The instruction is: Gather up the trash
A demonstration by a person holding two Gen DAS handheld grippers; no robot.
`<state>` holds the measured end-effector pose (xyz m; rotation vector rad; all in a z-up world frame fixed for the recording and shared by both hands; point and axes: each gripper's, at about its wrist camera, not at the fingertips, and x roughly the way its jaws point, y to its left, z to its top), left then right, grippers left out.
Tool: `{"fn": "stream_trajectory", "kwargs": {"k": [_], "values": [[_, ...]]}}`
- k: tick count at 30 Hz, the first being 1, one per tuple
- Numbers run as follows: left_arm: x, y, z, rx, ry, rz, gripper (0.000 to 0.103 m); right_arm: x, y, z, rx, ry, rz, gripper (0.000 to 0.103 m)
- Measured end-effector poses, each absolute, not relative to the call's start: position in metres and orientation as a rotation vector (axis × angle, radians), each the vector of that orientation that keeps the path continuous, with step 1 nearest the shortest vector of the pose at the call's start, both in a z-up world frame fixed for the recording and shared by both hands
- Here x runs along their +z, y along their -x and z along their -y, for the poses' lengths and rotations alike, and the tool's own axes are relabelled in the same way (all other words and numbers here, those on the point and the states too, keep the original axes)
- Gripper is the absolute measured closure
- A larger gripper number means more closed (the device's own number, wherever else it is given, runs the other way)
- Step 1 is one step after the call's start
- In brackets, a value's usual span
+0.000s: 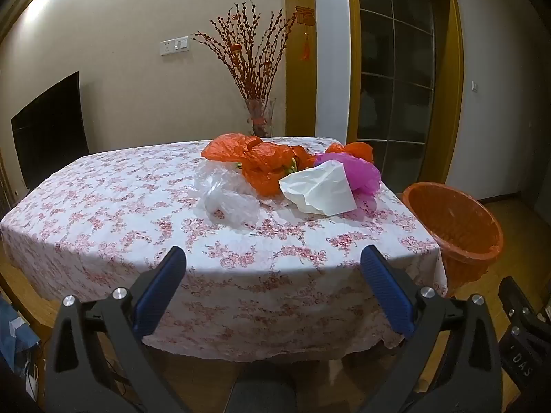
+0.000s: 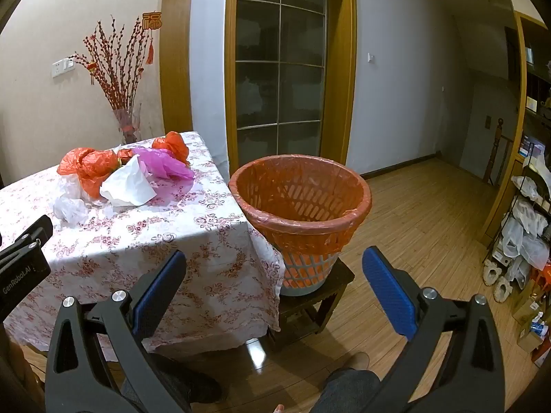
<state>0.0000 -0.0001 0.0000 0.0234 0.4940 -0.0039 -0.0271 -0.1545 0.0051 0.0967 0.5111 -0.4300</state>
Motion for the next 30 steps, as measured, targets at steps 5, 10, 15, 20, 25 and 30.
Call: {"fn": "stream_trajectory", "kwargs": {"k": [5, 10, 15, 20, 25, 30], "values": [[0.0002, 0.0004, 0.0004, -0.005, -0.022, -0.494, 0.004, 0.0048, 0.0269, 0.1541, -0.431, -0.097, -0.510, 0.002], [0.0001, 0.0001, 0.0000, -0.006, -0.019, -0.497, 0.004, 0.0043, 0.0260, 0.1532, -0.431, -0.093, -0.513, 0.002], [0.0000, 0.0000, 0.0000, -0.006, -0.018, -0.498, 0.004, 0.0051, 0.0272, 0.1541, -0.431, -0.093, -0.513, 0.002], [0.0000, -0.0001, 0.0000, -0.006, -0.018, -0.498, 0.004, 0.0058, 0.0280, 0.1548, -0.431, -0.093, -0.512, 0.002], [0.0000, -0.0001, -0.0002, -0.006, -0.017, -0.499, 0.004, 0.0063, 0.0281, 0.1550, -0.431, -0.093, -0.512, 0.002], [0.0000, -0.0001, -0.0001, -0.007, -0.016, -0.499, 0.004, 0.0066, 0.0282, 0.1551, -0.431, -0.093, -0.511, 0.002]]}}
